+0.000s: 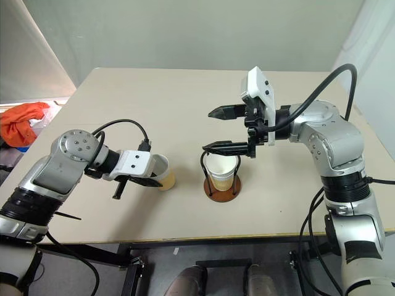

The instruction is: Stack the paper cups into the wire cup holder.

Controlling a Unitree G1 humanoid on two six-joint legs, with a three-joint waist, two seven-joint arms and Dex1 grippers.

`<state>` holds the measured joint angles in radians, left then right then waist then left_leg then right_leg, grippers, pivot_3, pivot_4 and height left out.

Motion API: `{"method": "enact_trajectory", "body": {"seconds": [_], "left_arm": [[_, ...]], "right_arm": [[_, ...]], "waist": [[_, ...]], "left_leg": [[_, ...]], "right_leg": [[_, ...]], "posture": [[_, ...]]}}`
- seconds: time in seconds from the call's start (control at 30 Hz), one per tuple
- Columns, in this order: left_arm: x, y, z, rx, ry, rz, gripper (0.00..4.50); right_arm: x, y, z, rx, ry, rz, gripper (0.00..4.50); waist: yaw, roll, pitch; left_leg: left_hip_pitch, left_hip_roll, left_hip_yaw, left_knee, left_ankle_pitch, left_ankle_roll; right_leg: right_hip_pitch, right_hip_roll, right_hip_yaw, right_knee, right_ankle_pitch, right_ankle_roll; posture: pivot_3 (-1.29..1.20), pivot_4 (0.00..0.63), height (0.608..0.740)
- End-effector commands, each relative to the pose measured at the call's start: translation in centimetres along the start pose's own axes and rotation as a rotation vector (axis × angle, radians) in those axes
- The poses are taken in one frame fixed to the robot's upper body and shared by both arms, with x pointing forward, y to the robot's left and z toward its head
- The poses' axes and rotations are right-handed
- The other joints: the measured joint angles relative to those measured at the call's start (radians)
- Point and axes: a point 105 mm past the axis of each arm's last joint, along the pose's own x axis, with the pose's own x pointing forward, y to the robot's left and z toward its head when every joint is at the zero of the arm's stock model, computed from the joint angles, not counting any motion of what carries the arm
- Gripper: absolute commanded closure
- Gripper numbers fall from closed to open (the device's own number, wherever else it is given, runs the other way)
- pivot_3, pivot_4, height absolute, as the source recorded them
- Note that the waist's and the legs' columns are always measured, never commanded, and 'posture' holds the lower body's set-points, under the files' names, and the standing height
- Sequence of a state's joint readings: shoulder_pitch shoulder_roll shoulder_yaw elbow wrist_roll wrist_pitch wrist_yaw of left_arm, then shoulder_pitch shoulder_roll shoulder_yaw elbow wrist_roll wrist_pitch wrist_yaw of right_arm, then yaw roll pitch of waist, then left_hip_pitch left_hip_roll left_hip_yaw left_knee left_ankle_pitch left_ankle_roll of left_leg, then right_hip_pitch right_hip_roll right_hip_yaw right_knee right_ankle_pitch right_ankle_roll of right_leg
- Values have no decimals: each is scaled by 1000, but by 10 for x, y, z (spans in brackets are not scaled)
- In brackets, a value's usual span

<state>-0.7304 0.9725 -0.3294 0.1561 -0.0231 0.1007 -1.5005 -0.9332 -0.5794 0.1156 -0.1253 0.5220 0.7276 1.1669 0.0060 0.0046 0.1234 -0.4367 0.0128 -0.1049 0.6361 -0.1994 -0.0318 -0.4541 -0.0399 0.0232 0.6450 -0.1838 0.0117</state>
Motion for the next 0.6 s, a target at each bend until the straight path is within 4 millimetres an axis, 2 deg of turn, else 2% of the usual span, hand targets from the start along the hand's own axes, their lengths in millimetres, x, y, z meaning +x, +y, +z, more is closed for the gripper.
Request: {"method": "enact_trajectory", "body": {"seconds": [0.03,0.1,0.17,0.23,0.3,0.37,0.43,0.5,0.6], "left_arm": [[-26,10,23,68,-91,13,4483],[-41,17,39,86,-166,26,4483],[-59,21,64,98,-295,19,4483],[-78,25,89,163,-376,15,4483],[-89,30,101,208,-404,22,4483],[-98,37,121,271,-458,24,4483],[-95,39,139,350,-491,-14,4483],[-89,40,147,394,-494,-48,4483],[-65,42,163,467,-507,-134,4483]], "right_arm": [[-21,4,17,-35,-55,-51,0],[-34,11,14,-10,-66,-65,0],[-50,22,3,18,-40,-86,0],[-78,43,-21,80,48,-136,0],[-96,56,-32,120,105,-179,0],[-122,71,-40,168,153,-238,0],[-143,83,-44,200,183,-306,0],[-151,88,-45,203,194,-350,0],[-153,92,-42,182,190,-408,0]], "waist": [[3,0,0],[9,-1,0],[14,-1,0],[23,-4,-1],[28,-3,-2],[28,-2,-2],[31,-2,-2],[26,-2,-2],[19,-3,-1]], "left_leg": [[0,0,0,1,0,0],[-2,0,0,2,0,1],[-3,0,0,3,0,2],[-6,0,0,4,-1,2],[-8,-1,0,9,-4,4],[-7,-1,3,11,-8,5],[-6,-4,4,12,-8,5],[-6,-4,2,12,-8,6],[-3,-5,4,13,-8,9]], "right_leg": [[0,0,0,0,0,0],[0,0,0,0,1,1],[0,0,0,-1,1,2],[1,0,-1,-3,2,4],[1,0,-1,-4,1,7],[3,-1,3,-4,-1,10],[4,-2,4,-6,-2,14],[7,-2,4,-10,-3,17],[12,-2,6,-13,-1,20]], "posture": [[0,150,740],[0,150,740],[0,150,740],[0,150,740],[0,150,740],[0,150,740],[0,150,740],[0,150,740],[0,150,740]]}}
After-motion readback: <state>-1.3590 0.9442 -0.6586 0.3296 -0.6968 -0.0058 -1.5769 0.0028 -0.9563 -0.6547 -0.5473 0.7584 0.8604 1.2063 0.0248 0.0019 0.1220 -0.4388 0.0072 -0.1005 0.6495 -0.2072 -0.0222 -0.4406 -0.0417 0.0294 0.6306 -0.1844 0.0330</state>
